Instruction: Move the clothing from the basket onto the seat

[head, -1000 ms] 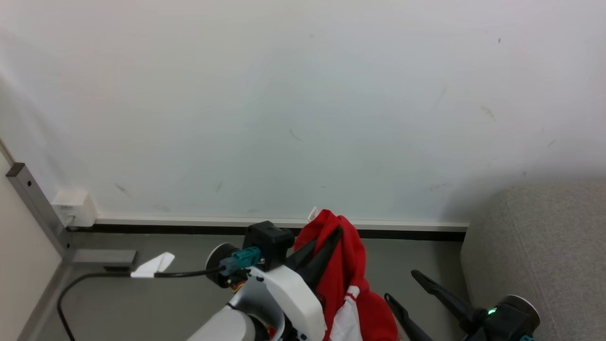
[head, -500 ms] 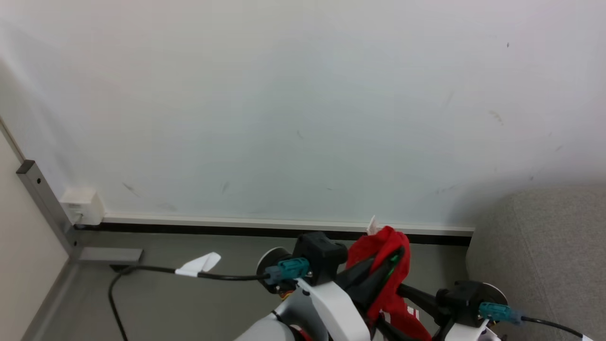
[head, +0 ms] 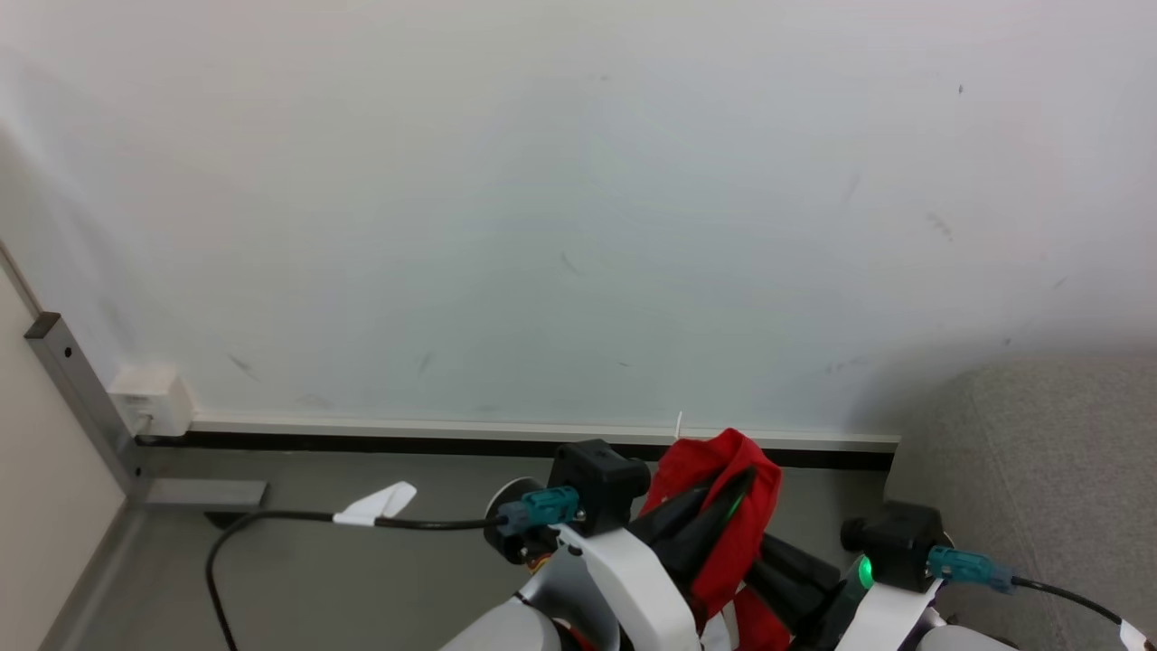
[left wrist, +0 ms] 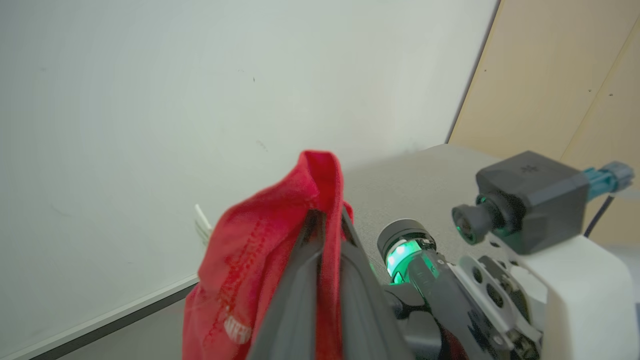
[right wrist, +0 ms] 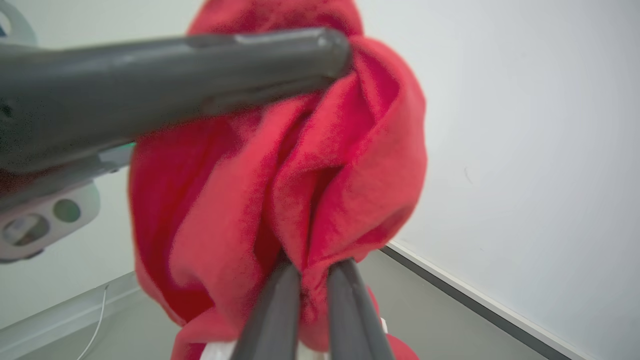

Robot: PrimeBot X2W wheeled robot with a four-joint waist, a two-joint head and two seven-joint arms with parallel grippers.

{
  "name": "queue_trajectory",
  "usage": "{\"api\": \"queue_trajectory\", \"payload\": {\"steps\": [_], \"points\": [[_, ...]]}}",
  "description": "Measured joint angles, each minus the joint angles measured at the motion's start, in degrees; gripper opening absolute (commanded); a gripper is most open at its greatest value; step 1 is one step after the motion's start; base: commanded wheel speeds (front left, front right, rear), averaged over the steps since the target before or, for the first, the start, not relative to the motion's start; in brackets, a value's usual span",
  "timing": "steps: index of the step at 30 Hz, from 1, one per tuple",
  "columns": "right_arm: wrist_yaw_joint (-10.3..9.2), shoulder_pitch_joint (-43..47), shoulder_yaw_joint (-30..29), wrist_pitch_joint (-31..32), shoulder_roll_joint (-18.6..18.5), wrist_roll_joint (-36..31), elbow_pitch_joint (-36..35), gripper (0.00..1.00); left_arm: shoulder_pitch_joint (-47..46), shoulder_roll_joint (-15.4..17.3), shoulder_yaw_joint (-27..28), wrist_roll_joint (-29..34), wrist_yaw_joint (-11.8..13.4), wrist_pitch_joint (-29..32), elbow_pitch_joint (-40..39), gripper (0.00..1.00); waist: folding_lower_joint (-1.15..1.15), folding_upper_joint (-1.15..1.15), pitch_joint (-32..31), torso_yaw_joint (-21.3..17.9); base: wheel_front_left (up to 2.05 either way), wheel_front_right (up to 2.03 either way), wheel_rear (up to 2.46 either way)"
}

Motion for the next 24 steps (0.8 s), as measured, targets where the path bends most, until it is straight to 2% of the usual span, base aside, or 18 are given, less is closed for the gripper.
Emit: {"api": "queue_trajectory", "payload": {"steps": [1,2,3,4,5,6,12,24], "points": [[0.00,0.0,-0.4,0.0,-0.1,0.3,-0.1,0.00,0.0,0.2,0.2,0.0,0.1,-0.3,0.3,0.00,0.00,0.00,0.0,-0.2,0.00,0.00,0.00],[0.00,0.0,-0.9,-0.1,-0.3,0.5,-0.2,0.00,0.0,0.3,0.4,0.0,0.1,-0.4,0.6,0.07,0.00,0.00,0.1,-0.3,0.00,0.00,0.00],[0.00,0.1,-1.7,-0.2,-0.4,0.6,-0.5,0.00,0.0,0.4,0.5,0.0,0.2,-0.8,0.9,0.29,0.00,0.00,0.2,-0.5,0.00,0.00,0.00],[0.00,0.2,-2.5,-0.2,-0.5,0.6,-0.9,0.00,0.0,0.5,0.6,0.2,0.5,-1.2,1.3,0.45,0.00,0.00,0.3,-0.8,0.00,0.00,0.00],[0.00,0.5,-3.3,-0.2,-0.6,0.6,-1.4,0.00,0.0,0.6,0.7,0.4,0.5,-1.3,1.7,0.98,0.00,0.00,0.4,-1.0,0.00,0.00,0.00],[0.00,1.0,-4.0,-0.2,-0.8,0.6,-1.7,0.00,0.0,0.7,0.7,0.8,0.6,-1.8,2.3,1.00,0.00,0.00,0.5,-1.3,0.00,0.00,0.00],[0.00,3.6,-8.3,-0.3,-2.0,-0.5,-3.0,0.00,0.2,1.0,-0.1,1.3,0.8,-3.1,5.3,1.00,0.00,0.00,1.2,-4.3,0.00,0.00,0.00],[0.00,7.1,-21.3,-0.3,-7.1,-3.4,-6.5,0.00,-0.6,0.6,-1.9,3.3,0.2,-5.3,8.5,1.00,0.00,0.00,5.3,-14.0,0.00,0.00,0.00]]}}
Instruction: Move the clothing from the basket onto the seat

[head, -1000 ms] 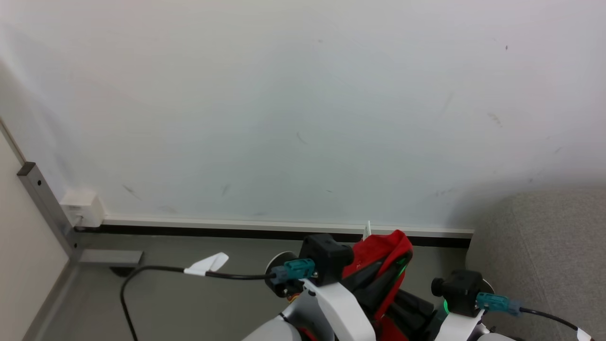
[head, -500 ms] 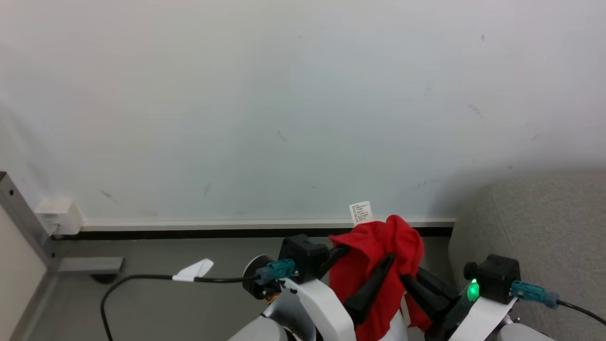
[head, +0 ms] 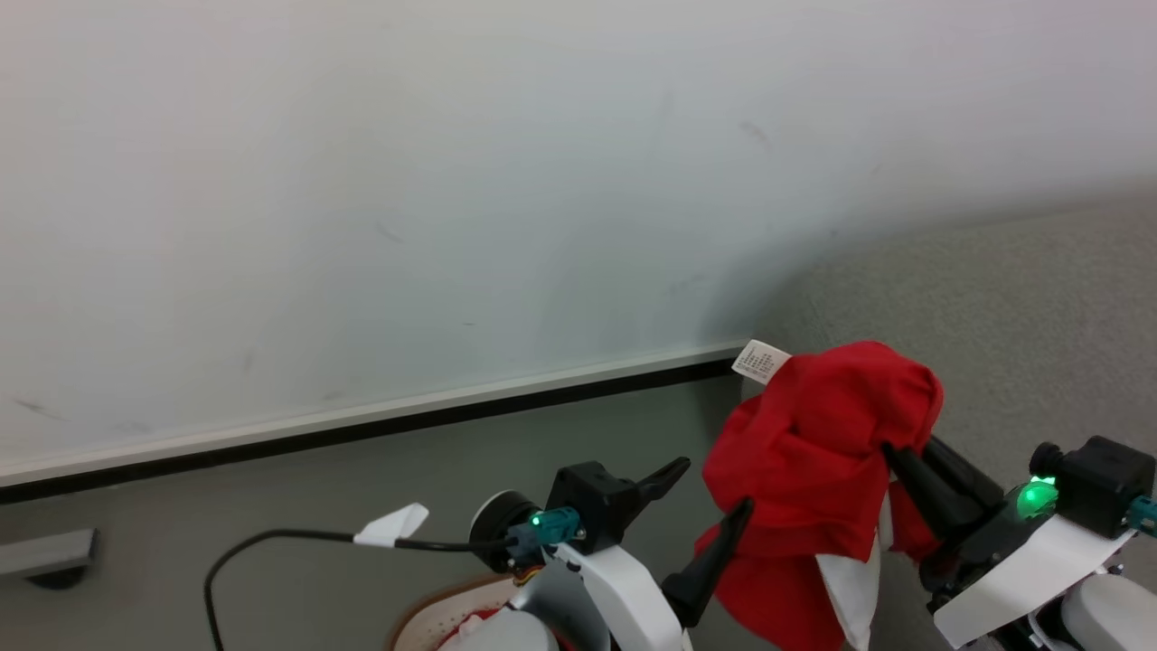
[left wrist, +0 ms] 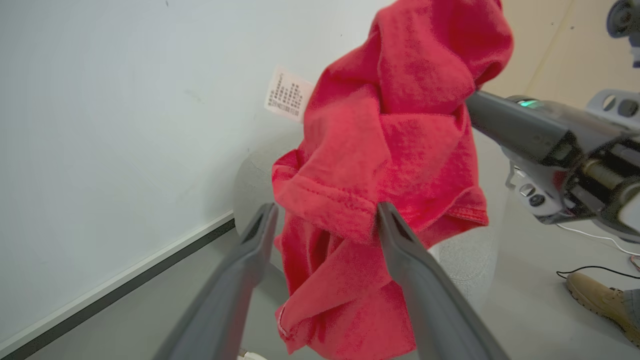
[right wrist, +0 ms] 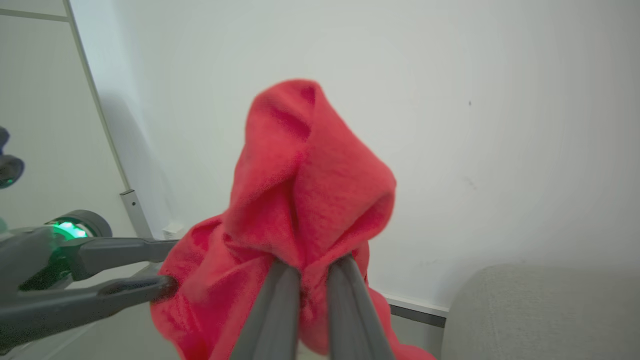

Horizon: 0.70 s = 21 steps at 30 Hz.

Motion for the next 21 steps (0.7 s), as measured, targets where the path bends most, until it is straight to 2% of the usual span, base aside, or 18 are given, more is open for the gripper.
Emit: {"api": "queue_trajectory", "payload": {"steps": [7,11,17,21], "points": [[0.00,1.0,-6.0,0.0,-0.7,-1.6,-1.2,0.00,-2.3,-1.1,-1.2,1.1,-0.9,-1.0,1.3,1.00,0.00,0.00,4.4,-4.4,0.00,0.00,0.00],[0.00,0.1,-10.1,0.0,-1.0,-3.1,1.4,0.00,-6.2,-1.3,-1.7,3.0,-1.4,-1.5,1.2,1.00,0.00,0.00,8.2,-5.2,0.00,0.00,0.00],[0.00,-9.1,-19.1,0.9,-1.2,-4.6,6.4,0.00,-12.5,-1.3,-2.3,5.9,-2.4,-1.7,2.0,1.00,0.01,0.00,15.8,-4.6,0.00,0.00,0.00],[0.00,-18.8,-27.3,3.0,-4.0,-5.2,9.2,0.00,-17.7,-1.1,-2.3,8.4,-3.2,-2.0,2.4,1.00,0.01,0.00,21.5,-3.3,0.00,0.00,0.00]]}}
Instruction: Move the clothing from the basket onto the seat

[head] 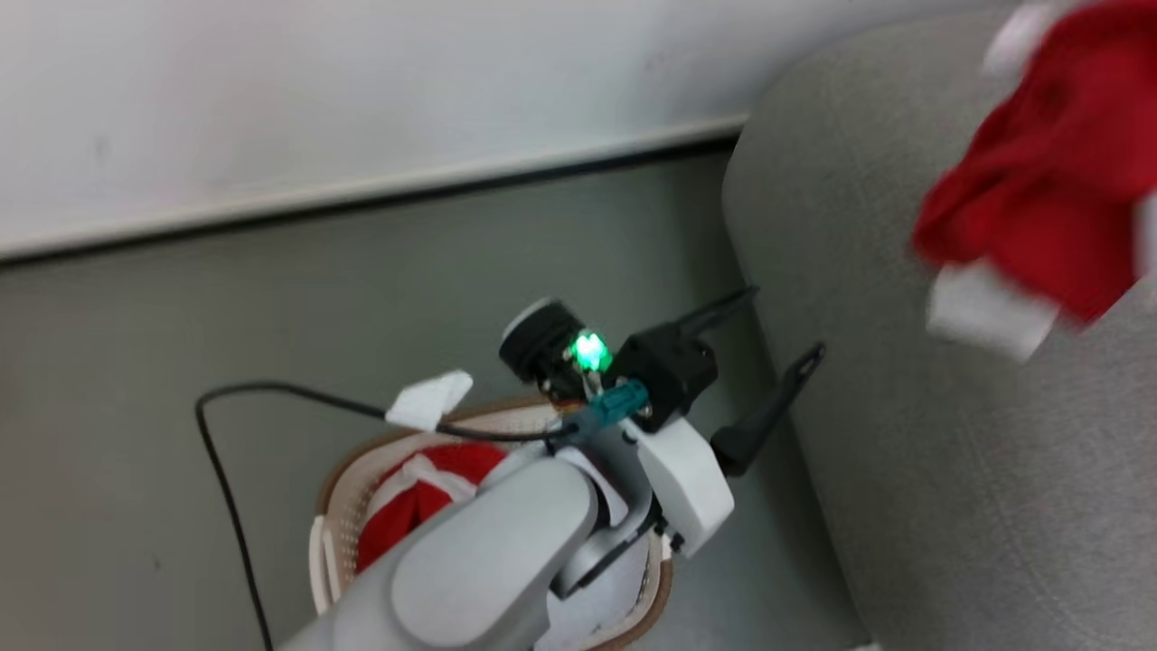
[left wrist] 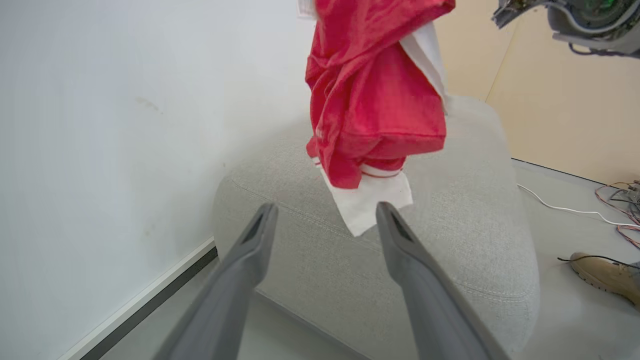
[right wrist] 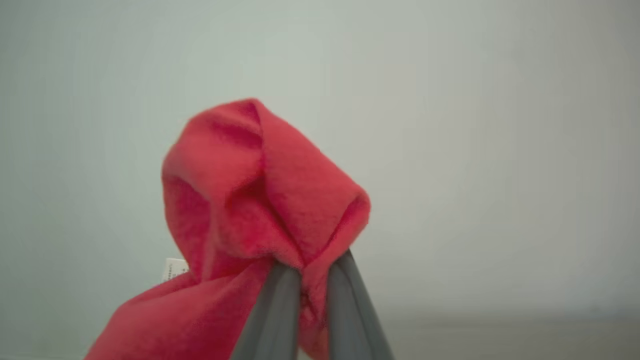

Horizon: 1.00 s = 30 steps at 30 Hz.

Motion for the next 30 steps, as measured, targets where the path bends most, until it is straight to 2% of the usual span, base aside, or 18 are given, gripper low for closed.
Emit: {"api": "queue_trajectory", "payload": {"steps": [5,12,15,22,23,24,25,26,30], "points": [[0.00,-10.3,-10.1,2.9,-2.7,-3.4,6.5,0.00,-5.1,0.0,0.4,1.5,-1.0,-0.4,0.9,1.00,0.01,0.00,7.1,2.3,0.00,0.00,0.00],[0.00,-22.8,-19.2,5.0,-6.1,-11.3,18.2,0.00,-10.5,-0.3,1.1,2.6,-1.3,-0.6,0.4,1.00,0.01,0.00,15.6,5.7,0.00,0.00,0.00],[0.00,-23.4,-20.5,4.2,-5.4,-16.4,25.0,0.00,-10.8,-0.7,0.7,2.6,-1.3,-1.1,0.4,1.00,0.01,0.00,18.1,7.4,0.00,0.00,0.00],[0.00,-20.0,-23.7,-0.4,-0.2,-24.5,40.0,0.00,-10.0,-0.6,0.1,2.4,-0.9,-1.7,1.5,1.00,0.00,0.00,20.1,10.5,0.00,0.00,0.00],[0.00,-19.5,-24.4,-0.8,0.3,-25.3,41.7,0.04,-9.7,-0.4,0.1,2.2,-0.9,-1.9,1.7,1.00,0.00,0.00,19.8,10.5,0.00,0.00,0.00],[0.00,-19.0,-24.9,-1.2,0.7,-26.0,43.0,0.14,-9.4,-0.2,0.1,2.0,-0.9,-2.1,1.9,1.00,0.00,0.00,19.4,10.5,0.00,0.00,0.00],[0.00,-18.5,-25.2,-1.7,1.1,-26.5,44.0,0.93,-8.9,-0.2,0.2,1.9,-0.7,-2.5,2.2,1.00,-0.01,0.00,18.9,10.5,0.00,0.00,0.00],[0.00,-17.8,-25.4,-1.9,1.6,-27.0,44.5,1.00,-8.4,-0.2,0.2,1.5,-0.7,-2.7,2.5,1.00,-0.01,0.00,18.4,10.4,0.00,0.00,0.00],[0.00,-13.3,-25.1,-2.6,3.8,-28.2,44.8,1.00,-5.6,0.9,0.7,-0.3,-0.5,-3.7,3.8,1.00,-0.01,0.00,15.3,9.9,0.00,0.00,0.00]]}}
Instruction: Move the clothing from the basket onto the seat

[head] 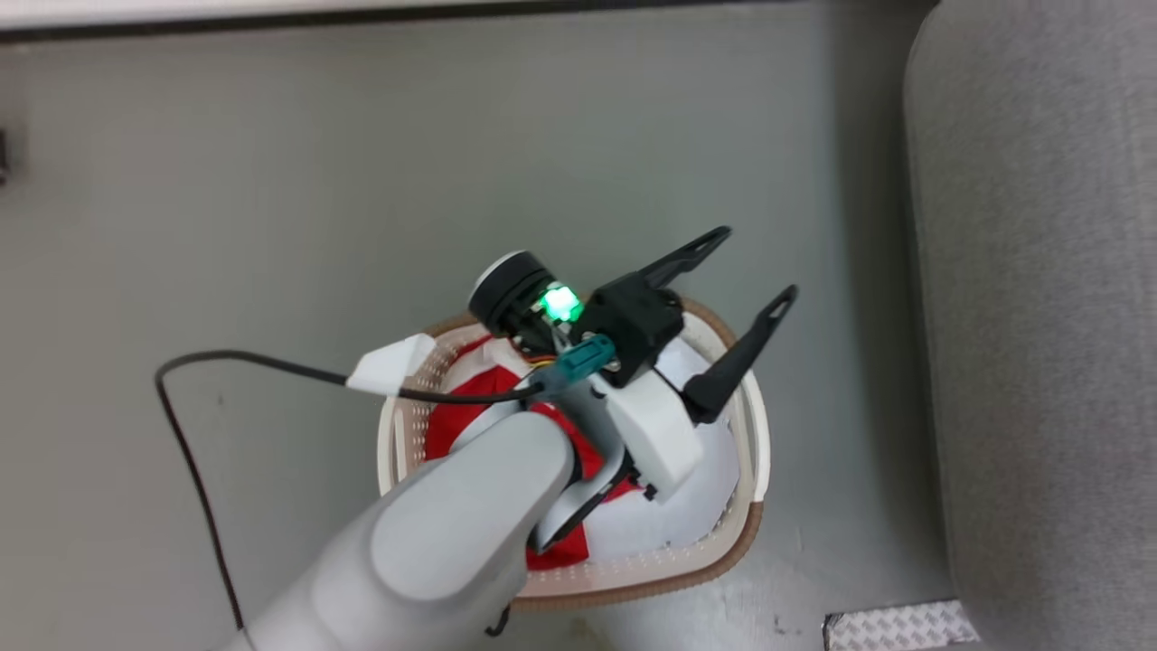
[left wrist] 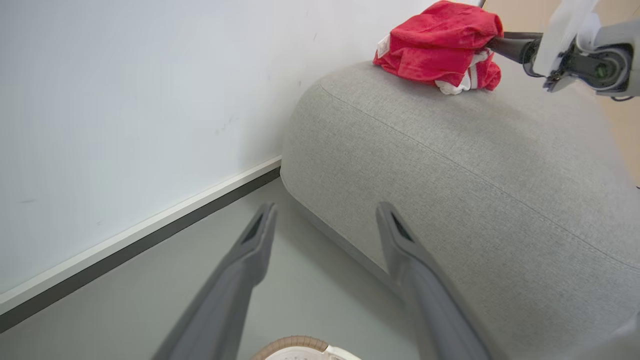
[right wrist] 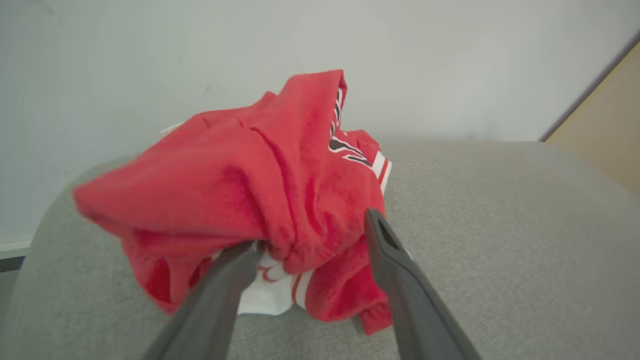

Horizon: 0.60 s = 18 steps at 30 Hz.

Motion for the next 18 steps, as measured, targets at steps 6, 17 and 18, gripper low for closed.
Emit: {"api": "queue_trajectory", "payload": {"steps": [6,17,18], "points": [[0.00,11.5,-0.8,-0.3,1.3,-1.7,-10.9,1.00,4.5,1.5,1.9,-2.3,1.3,-2.7,1.8,1.00,-0.01,0.00,-6.0,-0.6,0.00,0.00,0.00],[0.00,38.9,-4.5,-0.4,13.2,-6.7,-42.1,1.00,18.0,3.8,6.8,-8.4,5.4,-8.8,5.7,1.00,-0.03,0.00,-20.3,0.3,0.00,0.00,0.00],[0.00,41.2,-4.1,-0.4,14.7,-7.3,-44.3,1.00,19.4,4.2,7.2,-8.5,5.7,-9.3,5.8,1.00,-0.03,0.00,-21.7,0.6,0.00,0.00,0.00]]}}
